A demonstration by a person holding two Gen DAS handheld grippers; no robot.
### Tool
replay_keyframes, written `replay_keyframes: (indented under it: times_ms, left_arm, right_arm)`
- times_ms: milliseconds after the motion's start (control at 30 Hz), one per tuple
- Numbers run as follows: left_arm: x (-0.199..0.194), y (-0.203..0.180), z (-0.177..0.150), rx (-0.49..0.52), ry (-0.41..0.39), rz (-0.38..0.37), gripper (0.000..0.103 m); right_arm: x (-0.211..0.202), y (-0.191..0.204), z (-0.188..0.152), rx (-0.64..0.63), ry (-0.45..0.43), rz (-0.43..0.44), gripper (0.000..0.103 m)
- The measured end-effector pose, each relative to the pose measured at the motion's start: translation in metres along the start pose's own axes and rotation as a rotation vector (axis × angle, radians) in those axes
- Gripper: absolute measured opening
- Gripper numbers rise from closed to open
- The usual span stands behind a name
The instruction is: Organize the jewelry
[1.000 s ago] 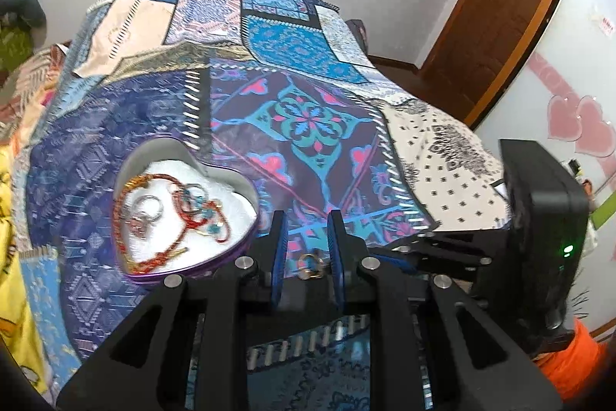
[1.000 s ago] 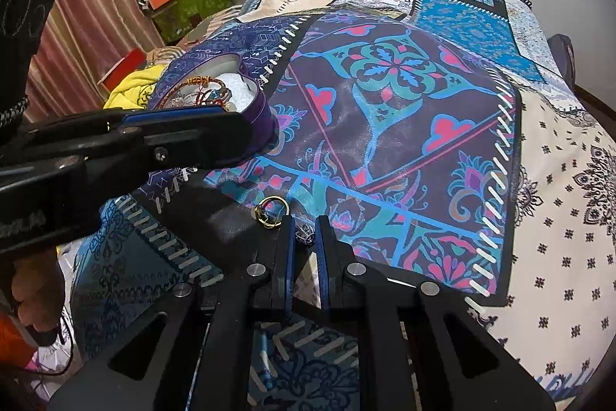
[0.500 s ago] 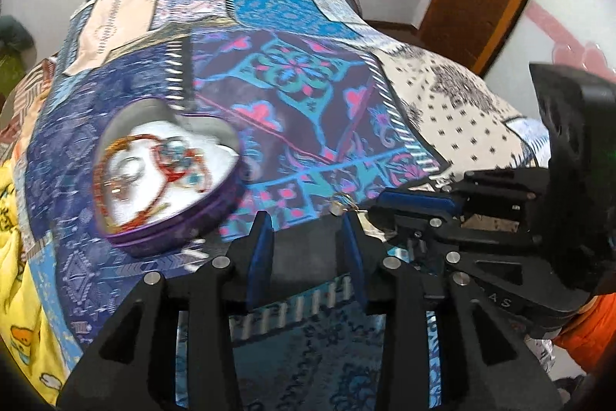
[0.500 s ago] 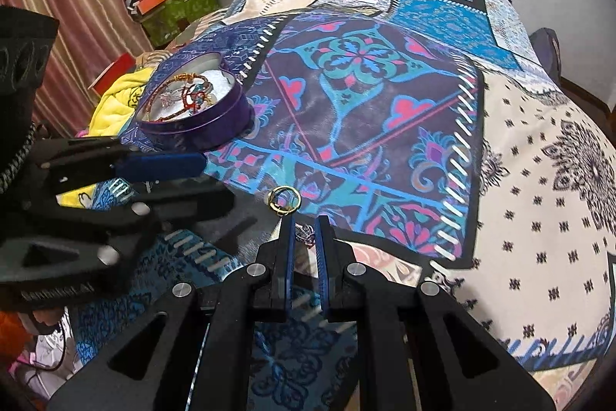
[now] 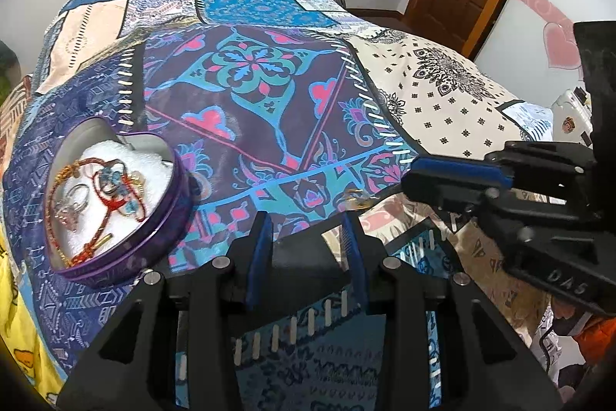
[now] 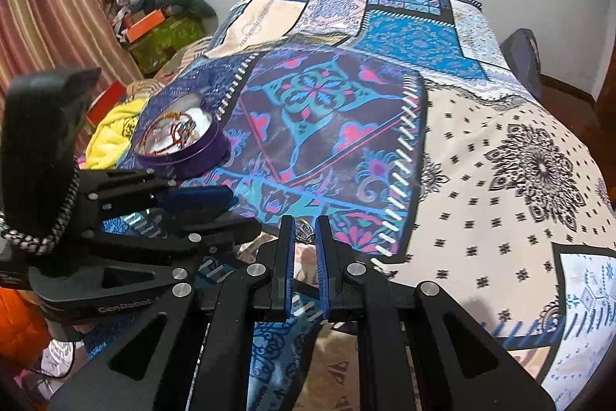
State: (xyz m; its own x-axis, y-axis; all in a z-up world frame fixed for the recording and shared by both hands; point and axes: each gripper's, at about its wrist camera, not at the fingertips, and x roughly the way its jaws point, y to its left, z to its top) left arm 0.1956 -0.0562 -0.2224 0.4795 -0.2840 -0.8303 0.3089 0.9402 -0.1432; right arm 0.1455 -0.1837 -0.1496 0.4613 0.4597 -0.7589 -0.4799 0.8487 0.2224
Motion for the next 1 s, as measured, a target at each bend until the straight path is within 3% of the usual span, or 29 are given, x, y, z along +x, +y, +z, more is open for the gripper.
replay_keyframes:
  times_ms: [233, 433, 633, 833, 1000]
  left_arm:
    - [0.008, -0.016, 0.002, 0.059, 0.015, -0.029, 0.036]
    - [0.004, -0.01, -0.001, 0.016, 0.003, -0.035, 0.036]
    - [-0.002, -0.001, -0.006, 0.003, 0.007, -0.042, 0.036]
    - [0.002, -0.01, -0.004, 0.031, 0.014, -0.054, 0.036]
    - [0.012, -0.015, 0.006, 0.042, 0.019, -0.052, 0.036]
  right_arm:
    - [-0.009, -0.007, 0.006, 0.025, -0.029, -0.006, 0.009]
    - [-0.027, -0.001, 0.021, -0.005, -0.096, 0.002, 0.009]
    - [-0.008, -0.007, 0.015, 0.008, -0.056, -0.019, 0.009]
    - [0.014, -0.025, 0.002, 0.017, 0.025, -0.108, 0.009]
    - [0.005, -0.031, 0.0, 0.035, 0.01, -0.113, 0.009]
